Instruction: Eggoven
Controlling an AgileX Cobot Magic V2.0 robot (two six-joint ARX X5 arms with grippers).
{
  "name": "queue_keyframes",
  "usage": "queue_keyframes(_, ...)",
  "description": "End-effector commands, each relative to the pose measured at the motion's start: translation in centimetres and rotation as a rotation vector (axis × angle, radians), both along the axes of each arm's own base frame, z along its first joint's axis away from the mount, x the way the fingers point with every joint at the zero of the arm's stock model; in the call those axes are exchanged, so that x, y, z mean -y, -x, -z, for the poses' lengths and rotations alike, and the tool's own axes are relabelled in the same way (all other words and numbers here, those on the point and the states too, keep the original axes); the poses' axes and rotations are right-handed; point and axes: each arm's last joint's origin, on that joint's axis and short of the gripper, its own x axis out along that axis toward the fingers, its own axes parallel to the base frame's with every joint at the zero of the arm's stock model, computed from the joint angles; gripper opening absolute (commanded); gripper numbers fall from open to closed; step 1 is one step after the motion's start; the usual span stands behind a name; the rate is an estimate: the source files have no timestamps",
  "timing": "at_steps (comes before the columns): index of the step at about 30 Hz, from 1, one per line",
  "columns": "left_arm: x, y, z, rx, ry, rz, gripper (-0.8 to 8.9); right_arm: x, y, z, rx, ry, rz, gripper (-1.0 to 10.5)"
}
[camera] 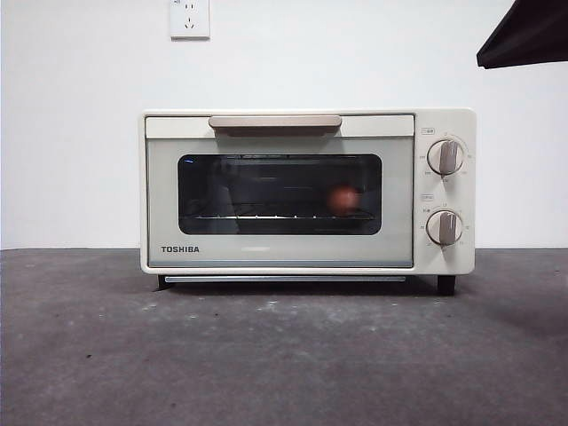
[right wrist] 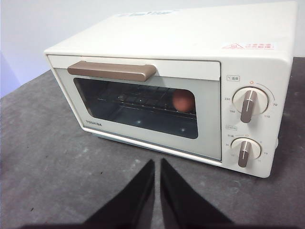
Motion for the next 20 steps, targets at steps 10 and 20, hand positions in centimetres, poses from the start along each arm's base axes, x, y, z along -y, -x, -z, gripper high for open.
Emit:
queue_keyframes(10,0.0,-0.1,0.9,-0.029,0.009,-0.003,0.06,0.0,0.0,-0.1,0.013,0.008,0.0,0.0)
queue_keyframes(20,0.0,-0.1,0.9,-0.029,0.009,-0.003,0.06,5.0,-0.2,1.1,0.133,0.04,0.206,0.0)
